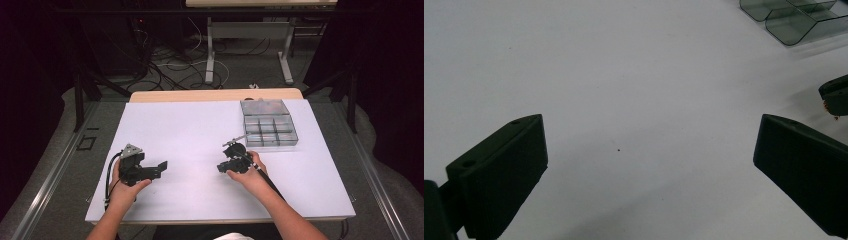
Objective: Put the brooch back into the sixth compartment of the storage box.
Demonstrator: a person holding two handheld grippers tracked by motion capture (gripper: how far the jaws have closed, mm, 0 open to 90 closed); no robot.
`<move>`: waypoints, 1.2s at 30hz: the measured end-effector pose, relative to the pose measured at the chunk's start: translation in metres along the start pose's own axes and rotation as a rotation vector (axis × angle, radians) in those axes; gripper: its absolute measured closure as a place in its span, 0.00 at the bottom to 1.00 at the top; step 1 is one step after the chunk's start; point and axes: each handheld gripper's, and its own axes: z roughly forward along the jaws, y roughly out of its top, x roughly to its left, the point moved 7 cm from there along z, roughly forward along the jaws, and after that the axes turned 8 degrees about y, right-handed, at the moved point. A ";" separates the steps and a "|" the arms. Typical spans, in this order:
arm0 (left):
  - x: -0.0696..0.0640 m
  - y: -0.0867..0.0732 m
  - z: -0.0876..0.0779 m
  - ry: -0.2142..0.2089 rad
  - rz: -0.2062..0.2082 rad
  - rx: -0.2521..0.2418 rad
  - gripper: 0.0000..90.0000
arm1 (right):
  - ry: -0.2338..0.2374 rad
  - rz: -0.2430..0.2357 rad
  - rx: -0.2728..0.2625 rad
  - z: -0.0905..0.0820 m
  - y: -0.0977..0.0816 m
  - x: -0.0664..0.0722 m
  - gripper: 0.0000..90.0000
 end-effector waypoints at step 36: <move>0.001 -0.001 0.001 0.015 0.002 0.006 0.01 | -0.063 0.047 -0.177 -0.044 0.013 -0.049 0.88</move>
